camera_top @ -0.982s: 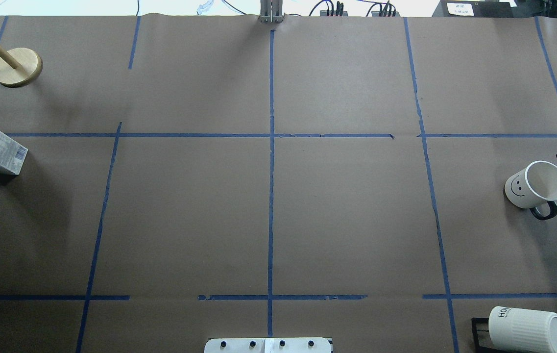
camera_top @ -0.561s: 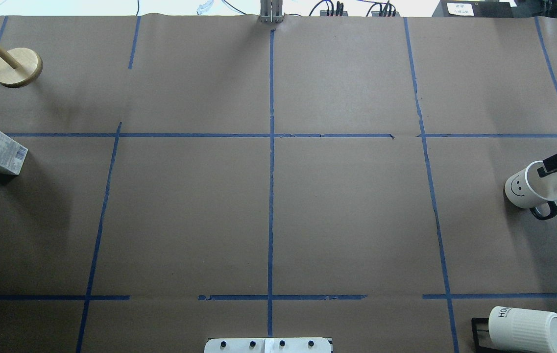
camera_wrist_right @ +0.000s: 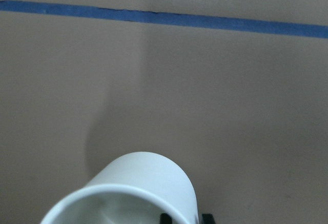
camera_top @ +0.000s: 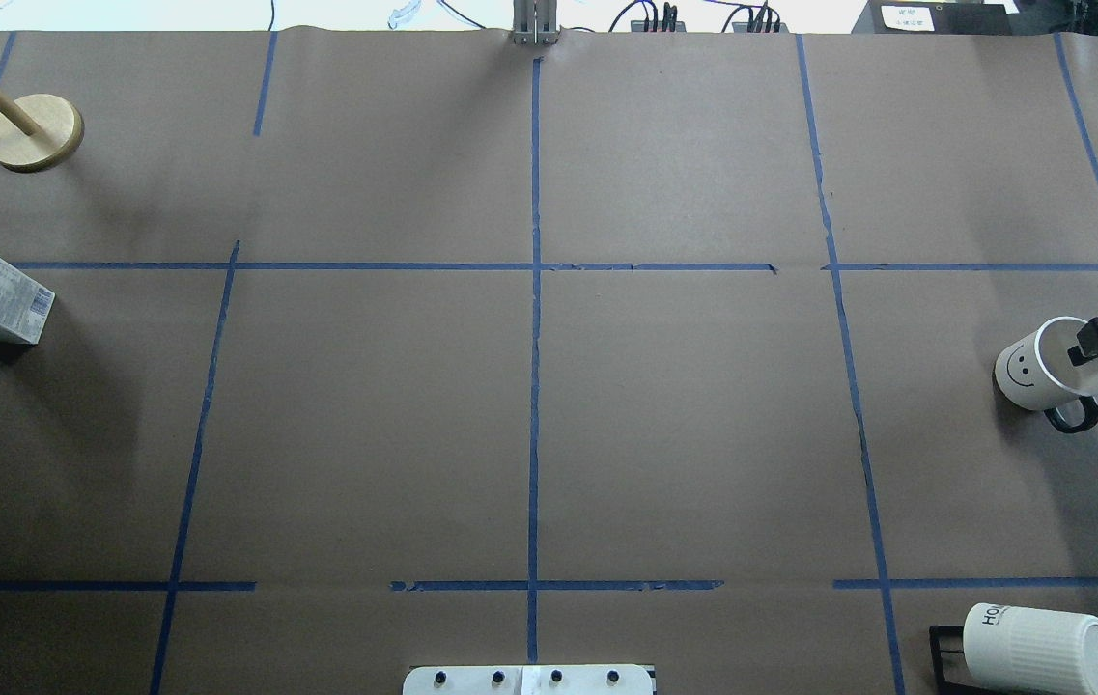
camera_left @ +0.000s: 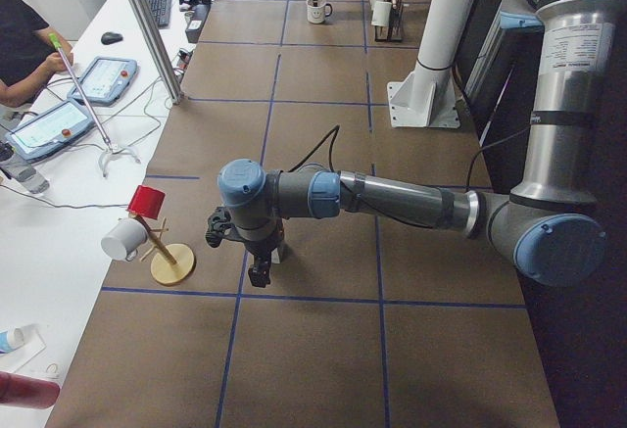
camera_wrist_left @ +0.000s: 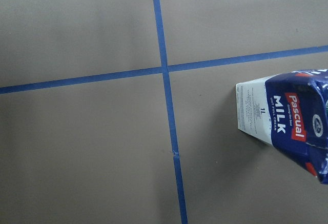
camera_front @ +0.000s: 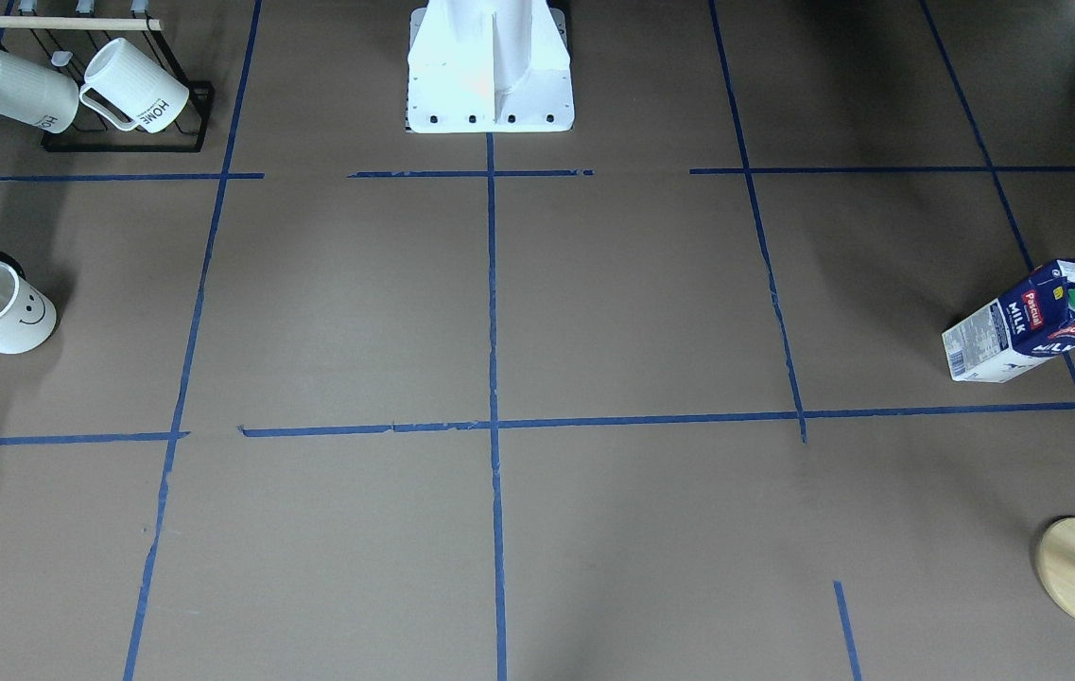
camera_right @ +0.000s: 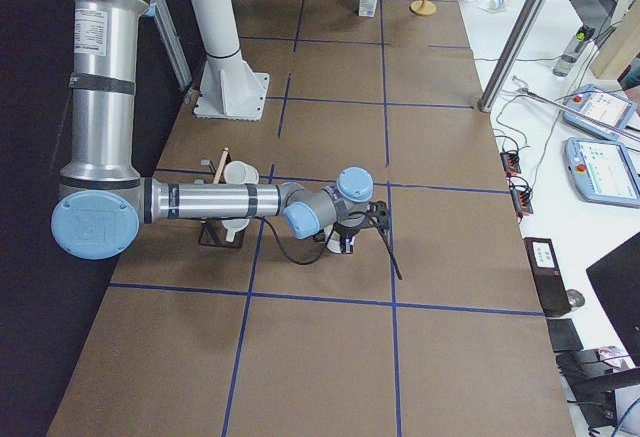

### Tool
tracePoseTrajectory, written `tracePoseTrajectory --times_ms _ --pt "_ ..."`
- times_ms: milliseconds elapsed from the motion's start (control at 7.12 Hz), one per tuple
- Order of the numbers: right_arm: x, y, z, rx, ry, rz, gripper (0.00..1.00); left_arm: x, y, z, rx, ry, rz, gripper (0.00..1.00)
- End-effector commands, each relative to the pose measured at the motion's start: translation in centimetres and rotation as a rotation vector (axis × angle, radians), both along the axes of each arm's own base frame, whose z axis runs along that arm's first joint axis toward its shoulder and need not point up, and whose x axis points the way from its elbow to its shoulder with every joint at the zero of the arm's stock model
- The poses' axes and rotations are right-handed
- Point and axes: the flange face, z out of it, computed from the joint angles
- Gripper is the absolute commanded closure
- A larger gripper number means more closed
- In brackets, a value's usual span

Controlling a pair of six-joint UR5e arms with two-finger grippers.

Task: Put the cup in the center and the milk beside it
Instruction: 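Grasp the white mug rim with the right gripper, then carry the mug to the table center and lower it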

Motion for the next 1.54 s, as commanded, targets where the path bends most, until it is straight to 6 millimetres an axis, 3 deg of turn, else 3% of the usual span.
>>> tracePoseTrajectory --times_ms 0,140,281,421,702,982,1123,1404 --pt "-0.5 -0.4 -6.6 0.093 -0.071 -0.013 1.0 0.0 0.0 0.3 -0.004 0.0 0.002 0.0" --pt "-0.9 -0.9 -10.3 0.121 -0.095 -0.017 1.0 0.0 0.0 0.4 -0.003 0.0 0.003 0.0" --pt "-3.2 -4.4 -16.3 0.119 -0.131 -0.012 1.0 0.0 0.0 0.5 -0.006 0.002 0.003 0.0" --pt "-9.0 -6.6 -23.6 0.047 -0.154 0.008 1.0 0.0 -0.2 0.4 -0.004 0.002 0.002 0.0" --pt "-19.8 -6.4 -31.7 -0.064 -0.13 0.057 1.0 0.0 -0.3 0.4 0.017 0.0 0.0 0.0" --pt "-33.1 -9.2 -38.7 -0.198 -0.066 0.215 1.0 0.0 -0.4 0.3 0.021 0.002 0.001 0.0" --pt "-37.0 -8.6 -38.3 -0.22 -0.022 0.221 1.0 0.0 -0.4 0.3 0.021 0.002 0.001 0.0" --pt "-39.9 -6.4 -38.2 -0.196 -0.028 0.217 1.0 0.0 -0.3 0.2 0.024 0.002 0.002 0.0"
